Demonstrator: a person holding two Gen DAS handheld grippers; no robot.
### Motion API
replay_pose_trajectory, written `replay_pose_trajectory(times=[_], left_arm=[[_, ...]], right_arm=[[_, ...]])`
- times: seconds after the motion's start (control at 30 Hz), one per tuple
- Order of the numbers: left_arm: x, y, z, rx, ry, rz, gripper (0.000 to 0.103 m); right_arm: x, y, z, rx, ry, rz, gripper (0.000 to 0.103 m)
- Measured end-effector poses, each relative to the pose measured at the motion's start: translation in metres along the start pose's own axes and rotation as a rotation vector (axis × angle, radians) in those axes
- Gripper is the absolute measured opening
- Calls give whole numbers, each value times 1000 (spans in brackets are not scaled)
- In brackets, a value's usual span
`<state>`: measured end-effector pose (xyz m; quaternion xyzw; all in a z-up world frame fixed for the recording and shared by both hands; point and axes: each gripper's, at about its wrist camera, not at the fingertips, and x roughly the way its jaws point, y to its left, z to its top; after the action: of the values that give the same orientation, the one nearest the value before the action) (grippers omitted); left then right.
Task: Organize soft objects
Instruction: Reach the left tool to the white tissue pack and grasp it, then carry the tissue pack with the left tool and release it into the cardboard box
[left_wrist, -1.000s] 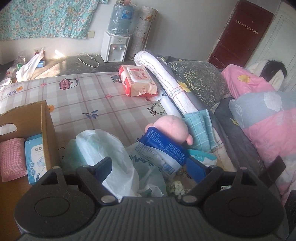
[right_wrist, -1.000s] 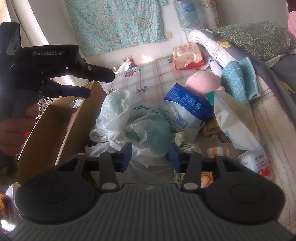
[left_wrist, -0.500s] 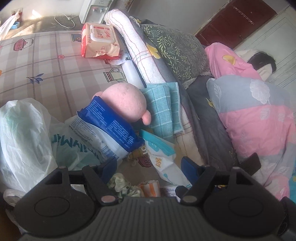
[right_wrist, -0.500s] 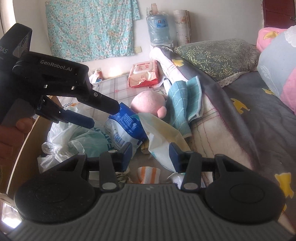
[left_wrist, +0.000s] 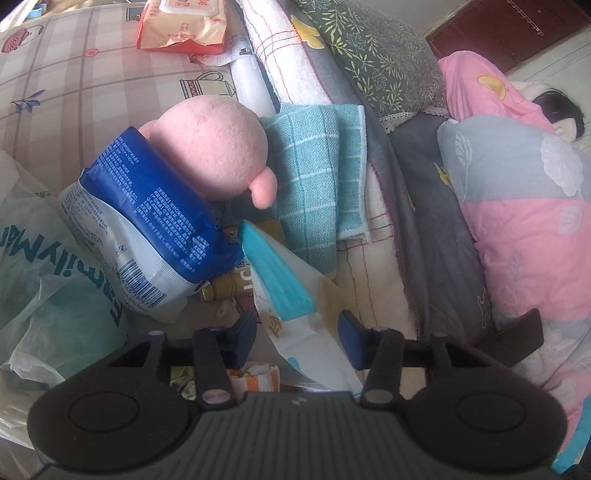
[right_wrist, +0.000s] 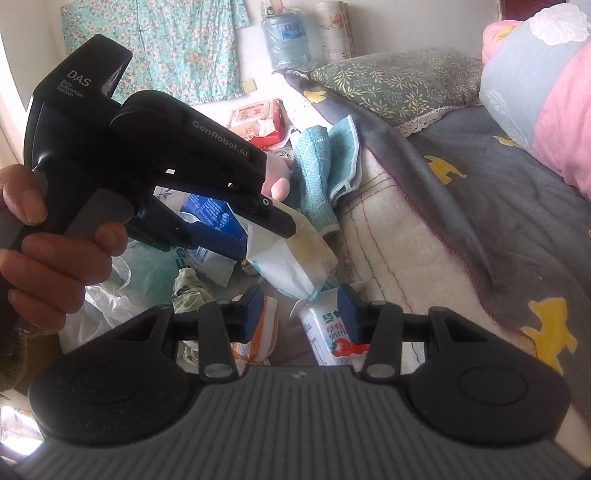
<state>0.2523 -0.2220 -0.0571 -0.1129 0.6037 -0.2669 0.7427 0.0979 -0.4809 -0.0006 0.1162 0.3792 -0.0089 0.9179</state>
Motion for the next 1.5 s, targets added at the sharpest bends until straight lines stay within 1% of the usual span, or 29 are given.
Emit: replay_pose_trajectory(times=[0.07,0.1,0.17,0.27,0.37,0.43,0.53,0.6,0.73,0.87,0.97,1.07,1.17,1.3,1.4,1.43,1.5], left_arm=[[0,6,0,-22,-5,-15,32],[-1,9,0,-29,-6,-25,29],[-4,11,-2,-35,-23,-29,27],[-11,9,-5,-12,-61,-30,23],[-19,4,-8,16,-67,-45,18],[-27,0,-11,42,-79,-53,17],[-44,-2,-16,86,-106,-45,16],[-53,1,-18,97,-108,-44,16],[-72,11,-22,122,-113,14,15],[-85,27,-26,141,-120,58,15],[-97,39,-31,154,-122,70,15],[-118,50,-38,183,-145,82,15],[-136,57,-44,232,-175,107,15],[-151,69,-51,268,-195,150,15],[-155,81,-53,259,-186,160,14],[-156,87,-54,252,-186,159,11],[-159,94,-57,246,-194,142,11]], right_arm=[[-1,-1,-1,5,-4,1,43],[-2,-1,-2,8,-6,0,43],[-2,-1,-2,13,-7,1,43],[-4,0,-3,19,-18,8,43],[-7,0,-4,24,-26,12,43],[-10,0,-5,24,-32,12,43],[-16,-3,-5,36,-49,29,43],[-21,-8,-4,63,-63,64,43],[-25,-21,0,157,-69,160,43],[-21,-37,7,279,-57,266,43],[-14,-38,13,327,-42,330,43],[-6,-30,20,339,-26,383,44],[8,-17,26,355,8,456,45],[42,6,30,389,89,560,48],[70,24,34,413,156,604,50],[79,30,34,420,175,614,50],[92,39,34,438,207,632,50]])
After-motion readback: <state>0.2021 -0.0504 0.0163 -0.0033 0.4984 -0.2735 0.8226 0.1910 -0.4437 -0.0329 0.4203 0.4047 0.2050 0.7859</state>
